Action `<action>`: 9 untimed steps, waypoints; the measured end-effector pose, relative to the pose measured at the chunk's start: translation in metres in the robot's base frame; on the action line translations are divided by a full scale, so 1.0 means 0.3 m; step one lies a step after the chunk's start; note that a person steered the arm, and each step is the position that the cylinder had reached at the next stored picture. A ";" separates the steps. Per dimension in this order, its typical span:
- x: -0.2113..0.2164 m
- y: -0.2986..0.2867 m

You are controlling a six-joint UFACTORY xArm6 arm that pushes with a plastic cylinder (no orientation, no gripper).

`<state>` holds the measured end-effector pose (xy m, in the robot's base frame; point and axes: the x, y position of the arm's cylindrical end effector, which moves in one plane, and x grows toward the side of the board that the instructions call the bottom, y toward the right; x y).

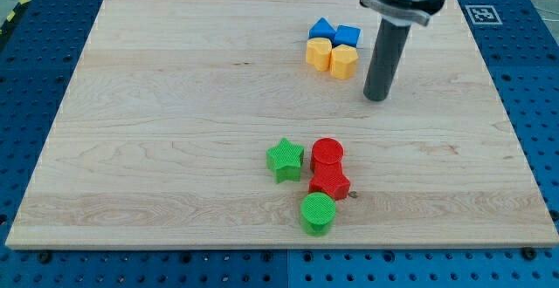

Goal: Push the green circle towards left side

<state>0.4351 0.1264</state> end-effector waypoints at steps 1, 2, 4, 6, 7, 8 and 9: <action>0.123 0.000; 0.261 0.000; 0.525 -0.034; 0.571 -0.287; 0.609 -0.422; 0.612 -0.444; 0.611 -0.480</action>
<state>0.6183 -0.0174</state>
